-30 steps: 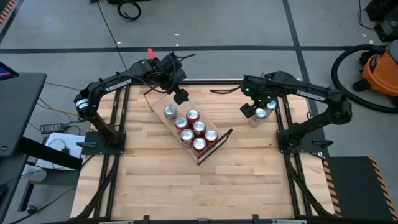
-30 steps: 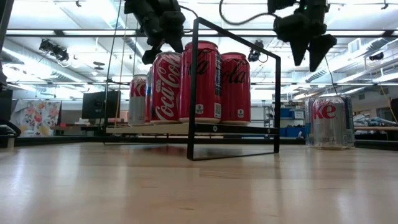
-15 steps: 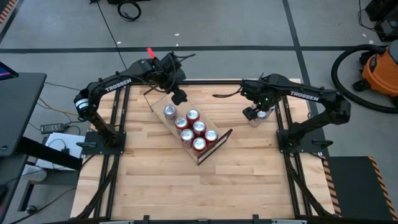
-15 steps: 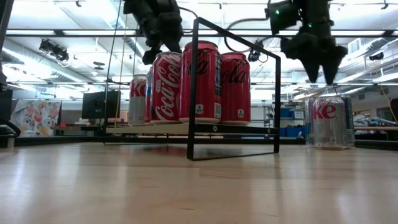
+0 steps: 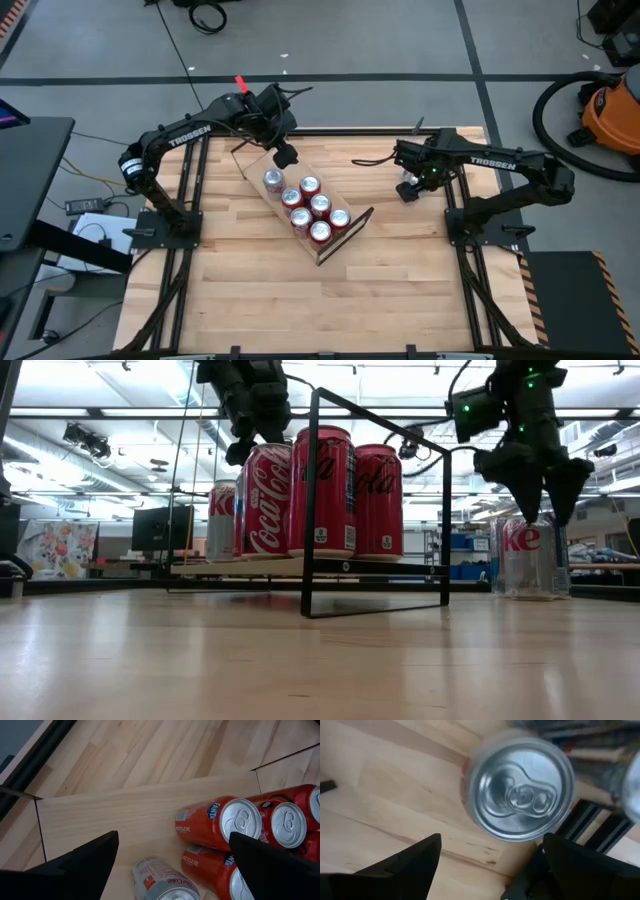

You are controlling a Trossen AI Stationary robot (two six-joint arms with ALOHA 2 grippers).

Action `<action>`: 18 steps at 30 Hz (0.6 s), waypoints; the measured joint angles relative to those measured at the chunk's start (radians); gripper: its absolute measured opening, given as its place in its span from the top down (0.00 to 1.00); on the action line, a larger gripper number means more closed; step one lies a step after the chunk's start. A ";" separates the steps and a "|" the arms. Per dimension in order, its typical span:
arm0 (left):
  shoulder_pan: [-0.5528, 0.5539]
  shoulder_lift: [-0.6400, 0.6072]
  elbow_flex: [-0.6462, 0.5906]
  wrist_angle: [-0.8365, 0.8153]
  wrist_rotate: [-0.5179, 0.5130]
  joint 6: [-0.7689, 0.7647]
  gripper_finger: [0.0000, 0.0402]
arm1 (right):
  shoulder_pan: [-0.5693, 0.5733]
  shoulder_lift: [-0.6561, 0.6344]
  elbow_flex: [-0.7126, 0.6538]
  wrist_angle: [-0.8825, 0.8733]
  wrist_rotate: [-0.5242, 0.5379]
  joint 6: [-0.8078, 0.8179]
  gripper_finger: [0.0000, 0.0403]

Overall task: Place canned beverage on shelf
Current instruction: Put the silver and red soda can on the shelf aligned with the other silver and red soda can

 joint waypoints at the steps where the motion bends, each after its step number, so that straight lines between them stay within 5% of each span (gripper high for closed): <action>1: 0.000 0.000 0.000 0.000 0.000 0.001 0.03 | -0.002 0.000 -0.011 0.009 0.000 0.007 0.09; 18: 0.000 0.000 0.000 -0.025 0.000 0.002 0.03 | -0.104 0.000 -0.074 0.122 -0.050 -0.035 0.01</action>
